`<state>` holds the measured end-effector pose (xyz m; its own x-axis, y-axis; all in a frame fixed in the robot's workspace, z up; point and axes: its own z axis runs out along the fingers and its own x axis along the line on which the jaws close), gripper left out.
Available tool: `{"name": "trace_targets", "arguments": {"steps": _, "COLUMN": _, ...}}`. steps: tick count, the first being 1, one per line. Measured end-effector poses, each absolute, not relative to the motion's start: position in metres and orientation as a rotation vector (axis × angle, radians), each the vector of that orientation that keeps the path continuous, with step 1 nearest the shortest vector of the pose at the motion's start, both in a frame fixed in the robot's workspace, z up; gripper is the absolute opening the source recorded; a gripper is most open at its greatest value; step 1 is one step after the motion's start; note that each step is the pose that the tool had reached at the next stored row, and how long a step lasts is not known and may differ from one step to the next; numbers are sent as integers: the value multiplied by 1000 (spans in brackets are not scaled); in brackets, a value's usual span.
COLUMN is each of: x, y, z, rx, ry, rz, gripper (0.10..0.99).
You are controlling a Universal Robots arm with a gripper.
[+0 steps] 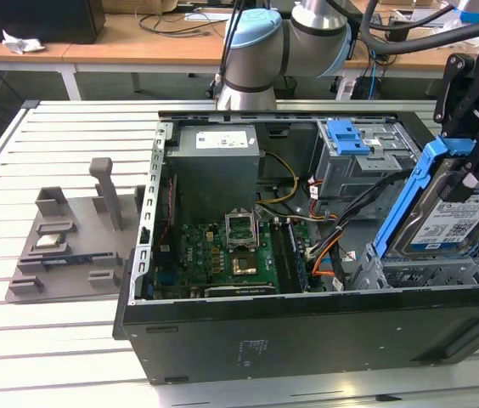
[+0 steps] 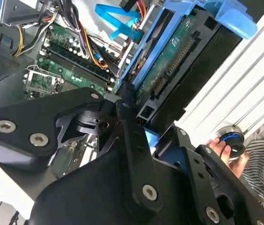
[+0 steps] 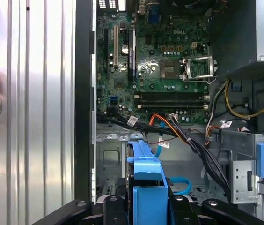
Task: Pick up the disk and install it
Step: 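Insert the disk into the insertion slot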
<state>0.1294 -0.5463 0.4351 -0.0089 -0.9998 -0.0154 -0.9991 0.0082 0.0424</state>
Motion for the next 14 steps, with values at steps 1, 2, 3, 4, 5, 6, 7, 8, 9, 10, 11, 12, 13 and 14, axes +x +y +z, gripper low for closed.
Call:
{"name": "trace_targets", "arguments": {"steps": 1, "x": 129, "y": -546, "z": 434, "rx": 2198, "ry": -2217, "rz": -64, "gripper": 369}}
{"name": "trace_targets", "arguments": {"steps": 2, "x": 129, "y": -546, "z": 433, "rx": 2198, "ry": -2217, "rz": -64, "gripper": 369}}
{"name": "trace_targets", "arguments": {"steps": 3, "x": 129, "y": -546, "z": 432, "rx": 2198, "ry": -2217, "rz": -64, "gripper": 369}}
{"name": "trace_targets", "arguments": {"steps": 4, "x": 129, "y": -546, "z": 431, "rx": 2198, "ry": -2217, "rz": -64, "gripper": 369}}
{"name": "trace_targets", "arguments": {"steps": 5, "x": 129, "y": -546, "z": 430, "rx": 2198, "ry": -2217, "rz": -64, "gripper": 369}}
{"name": "trace_targets", "arguments": {"steps": 6, "x": 129, "y": -546, "z": 430, "rx": 2198, "ry": -2217, "rz": -64, "gripper": 369}}
{"name": "trace_targets", "arguments": {"steps": 7, "x": 129, "y": -546, "z": 429, "rx": 2198, "ry": -2217, "rz": -64, "gripper": 369}}
{"name": "trace_targets", "arguments": {"steps": 8, "x": 129, "y": -546, "z": 428, "rx": 2198, "ry": -2217, "rz": -64, "gripper": 369}}
{"name": "trace_targets", "arguments": {"steps": 9, "x": 129, "y": -546, "z": 428, "rx": 2198, "ry": -2217, "rz": -64, "gripper": 369}}
{"name": "trace_targets", "arguments": {"steps": 10, "x": 129, "y": -546, "z": 427, "rx": 2198, "ry": -2217, "rz": -64, "gripper": 369}}
{"name": "trace_targets", "arguments": {"steps": 11, "x": 129, "y": -546, "z": 426, "rx": 2198, "ry": -2217, "rz": -64, "gripper": 369}}
{"name": "trace_targets", "arguments": {"steps": 12, "x": 129, "y": -546, "z": 425, "rx": 2198, "ry": -2217, "rz": -64, "gripper": 369}}
{"name": "trace_targets", "arguments": {"steps": 13, "x": 129, "y": -546, "z": 424, "rx": 2198, "ry": -2217, "rz": -64, "gripper": 369}}
{"name": "trace_targets", "arguments": {"steps": 14, "x": 129, "y": -546, "z": 423, "rx": 2198, "ry": -2217, "rz": -64, "gripper": 369}}
